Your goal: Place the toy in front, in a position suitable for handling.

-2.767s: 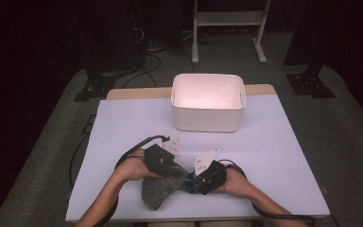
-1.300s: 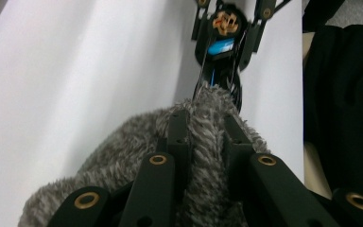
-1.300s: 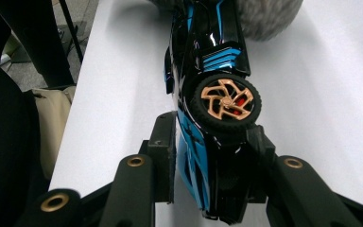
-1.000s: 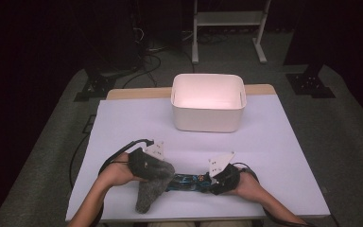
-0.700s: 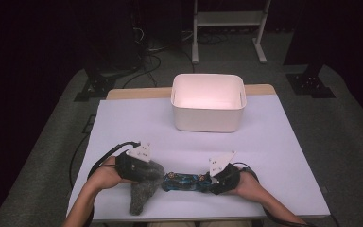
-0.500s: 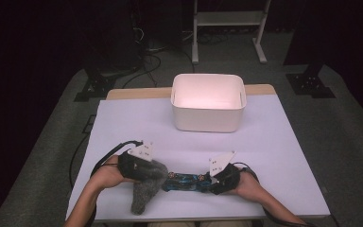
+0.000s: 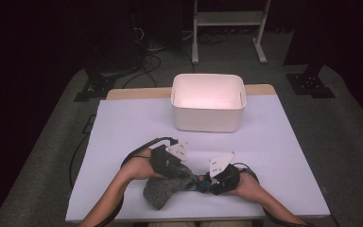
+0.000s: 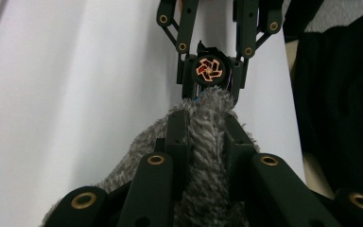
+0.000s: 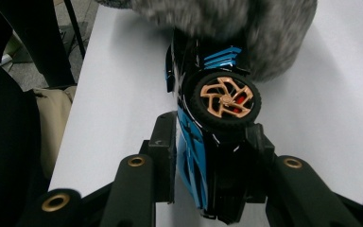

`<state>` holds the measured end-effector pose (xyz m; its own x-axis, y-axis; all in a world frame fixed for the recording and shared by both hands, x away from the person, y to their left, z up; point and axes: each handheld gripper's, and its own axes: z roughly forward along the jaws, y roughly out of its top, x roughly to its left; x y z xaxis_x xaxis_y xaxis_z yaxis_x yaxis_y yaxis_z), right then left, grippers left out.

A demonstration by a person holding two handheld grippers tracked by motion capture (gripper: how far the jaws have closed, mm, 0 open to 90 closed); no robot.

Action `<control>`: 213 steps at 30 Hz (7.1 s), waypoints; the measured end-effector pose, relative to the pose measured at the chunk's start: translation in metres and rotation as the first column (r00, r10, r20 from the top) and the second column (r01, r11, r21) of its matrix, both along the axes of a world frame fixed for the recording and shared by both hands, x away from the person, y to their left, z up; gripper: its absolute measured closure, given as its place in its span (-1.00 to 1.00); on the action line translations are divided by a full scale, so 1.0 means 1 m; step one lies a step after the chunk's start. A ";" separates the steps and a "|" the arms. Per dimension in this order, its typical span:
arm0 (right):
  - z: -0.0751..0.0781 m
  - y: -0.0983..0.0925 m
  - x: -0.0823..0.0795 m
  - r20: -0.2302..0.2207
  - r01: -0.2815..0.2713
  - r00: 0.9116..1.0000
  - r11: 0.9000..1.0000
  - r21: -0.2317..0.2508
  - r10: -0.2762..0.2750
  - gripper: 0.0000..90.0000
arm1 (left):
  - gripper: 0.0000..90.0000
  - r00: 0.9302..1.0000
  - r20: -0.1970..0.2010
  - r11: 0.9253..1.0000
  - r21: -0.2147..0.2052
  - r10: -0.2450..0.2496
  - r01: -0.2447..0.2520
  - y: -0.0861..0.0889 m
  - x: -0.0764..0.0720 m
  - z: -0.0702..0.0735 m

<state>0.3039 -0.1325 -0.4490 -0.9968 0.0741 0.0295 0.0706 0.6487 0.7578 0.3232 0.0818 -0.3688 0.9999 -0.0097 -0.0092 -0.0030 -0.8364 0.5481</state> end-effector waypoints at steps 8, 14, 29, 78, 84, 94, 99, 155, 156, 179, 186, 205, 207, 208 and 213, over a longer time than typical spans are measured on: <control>0.000 0.000 -0.001 0.009 -0.003 1.000 1.000 -0.002 0.003 0.42 | 0.72 0.998 -0.027 0.998 -0.037 0.055 -0.056 0.037 -0.004 -0.002; -0.001 0.000 -0.001 0.012 -0.002 1.000 1.000 -0.001 0.002 0.42 | 0.72 0.994 -0.022 0.993 -0.052 0.104 -0.105 0.069 -0.010 -0.002; -0.002 0.000 0.000 0.001 -0.001 1.000 1.000 0.003 0.001 0.42 | 0.72 0.997 -0.039 0.988 -0.135 0.070 -0.075 0.059 -0.003 0.001; -0.005 0.002 0.001 0.000 0.000 1.000 1.000 -0.011 0.000 0.40 | 0.72 0.992 -0.064 0.988 -0.110 0.105 -0.112 0.068 -0.004 -0.009; -0.001 0.003 0.005 -0.047 0.029 0.998 1.000 0.004 -0.028 0.11 | 0.72 0.992 -0.073 0.988 -0.115 0.100 -0.108 0.066 -0.004 -0.010; 0.006 0.025 0.010 -0.080 -0.007 0.997 1.000 0.007 0.007 -0.03 | 0.72 0.993 -0.072 0.988 -0.112 0.094 -0.102 0.062 -0.003 -0.009; 0.003 0.033 0.012 -0.097 -0.028 0.995 1.000 -0.007 0.027 0.20 | 0.72 0.993 -0.080 0.988 -0.113 0.093 -0.101 0.062 -0.001 -0.009; 0.005 -0.003 0.036 -0.076 0.041 0.996 0.997 -0.062 -0.045 -0.16 | 0.71 0.979 -0.136 0.975 -0.144 0.151 -0.171 0.022 0.038 -0.012; 0.007 -0.005 0.036 -0.086 0.049 0.995 0.998 -0.046 -0.053 -0.17 | 0.71 0.980 -0.135 0.975 -0.147 0.148 -0.167 0.023 0.037 -0.012; 0.015 -0.020 0.027 -0.178 0.117 0.978 0.993 0.028 -0.111 -0.42 | 0.71 0.994 -0.111 0.997 -0.066 0.024 -0.031 0.015 -0.003 -0.007; 0.002 -0.016 0.015 -0.145 0.137 0.979 0.990 -0.030 -0.140 -0.57 | 0.71 0.992 -0.127 0.997 -0.079 0.002 -0.012 0.014 -0.009 -0.010; -0.010 -0.012 0.001 -0.103 0.118 0.987 0.991 -0.060 -0.123 -0.64 | 0.71 0.995 -0.094 0.996 -0.073 0.039 -0.046 0.009 -0.008 -0.027; -0.010 -0.012 0.002 -0.102 0.118 0.987 0.991 -0.056 -0.123 -0.64 | 0.68 0.996 -0.079 0.997 -0.062 0.042 -0.047 0.006 -0.008 -0.028; -0.010 -0.012 0.001 -0.097 0.118 0.988 0.991 -0.058 -0.123 -0.64 | 0.66 0.996 -0.076 0.997 -0.060 0.046 -0.050 0.005 -0.008 -0.029; -0.011 -0.012 -0.001 -0.069 0.116 0.990 0.992 -0.059 -0.120 -0.64 | 0.48 0.996 -0.062 0.996 -0.059 0.057 -0.061 0.006 -0.011 -0.030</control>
